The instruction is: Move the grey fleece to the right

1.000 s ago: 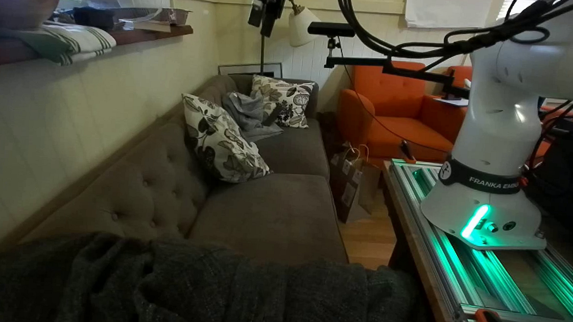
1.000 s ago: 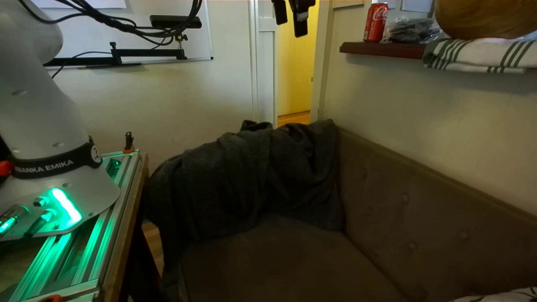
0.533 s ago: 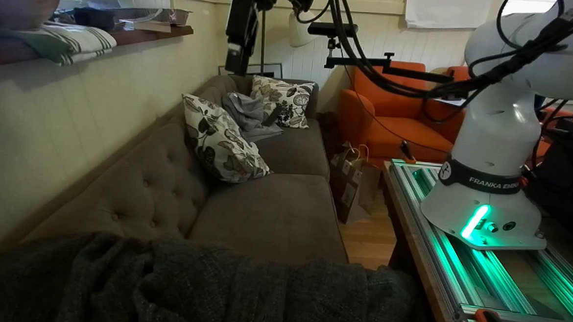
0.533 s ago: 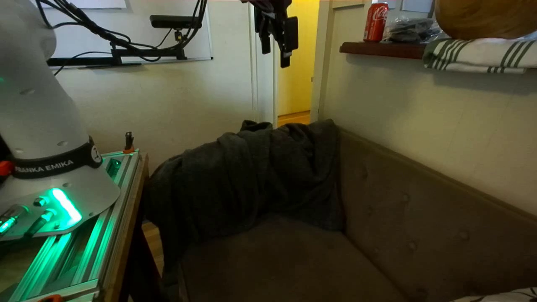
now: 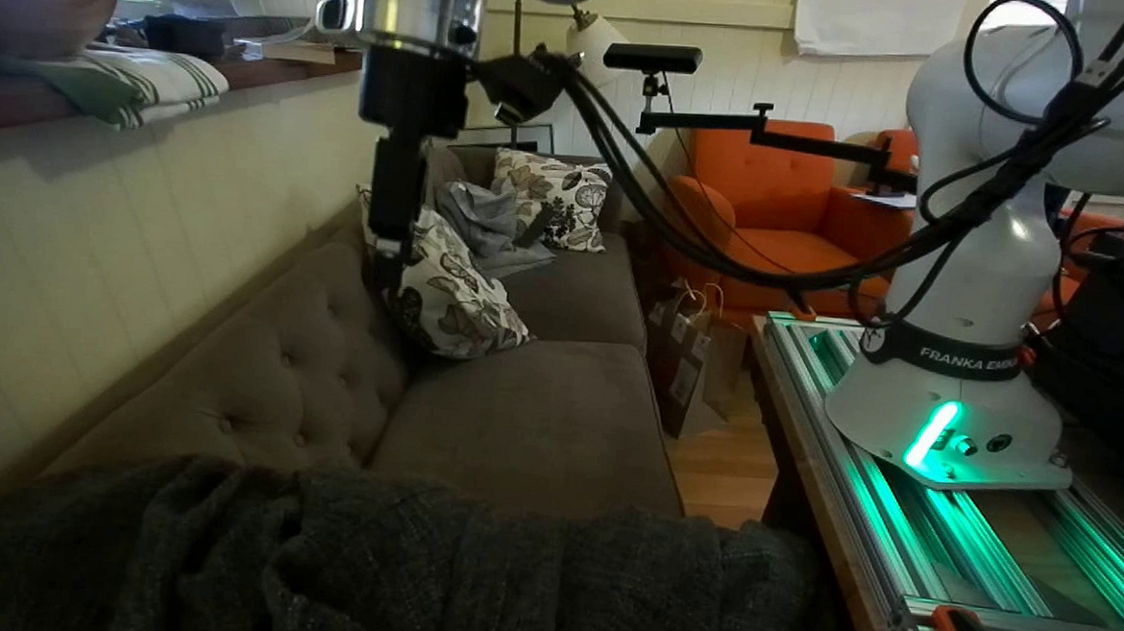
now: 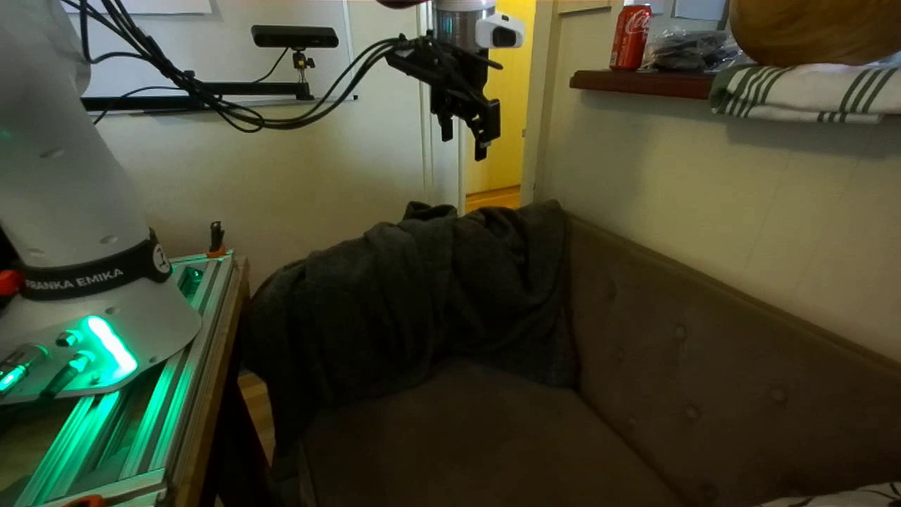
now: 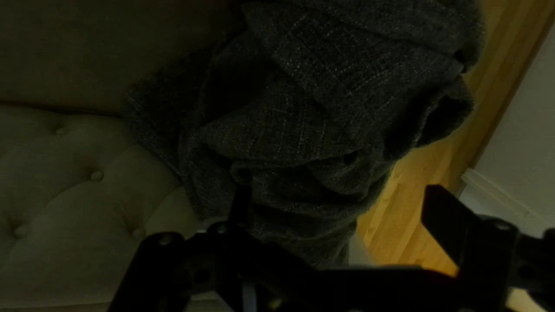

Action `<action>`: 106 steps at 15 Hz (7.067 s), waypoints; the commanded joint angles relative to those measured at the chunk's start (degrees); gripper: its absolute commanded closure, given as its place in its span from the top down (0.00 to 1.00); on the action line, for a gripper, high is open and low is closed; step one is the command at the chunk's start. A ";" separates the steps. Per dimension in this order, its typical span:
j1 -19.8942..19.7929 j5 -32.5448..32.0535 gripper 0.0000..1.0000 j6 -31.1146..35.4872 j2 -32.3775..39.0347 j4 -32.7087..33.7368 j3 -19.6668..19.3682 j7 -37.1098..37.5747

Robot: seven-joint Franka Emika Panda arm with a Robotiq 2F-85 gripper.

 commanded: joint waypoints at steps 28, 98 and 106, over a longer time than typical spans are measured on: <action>-18.21 -0.75 0.00 -1.81 34.66 22.79 23.93 -5.42; -15.41 -22.54 0.01 27.33 60.75 59.49 -57.06 51.84; -24.52 -20.03 0.01 21.20 73.62 79.07 -66.13 60.35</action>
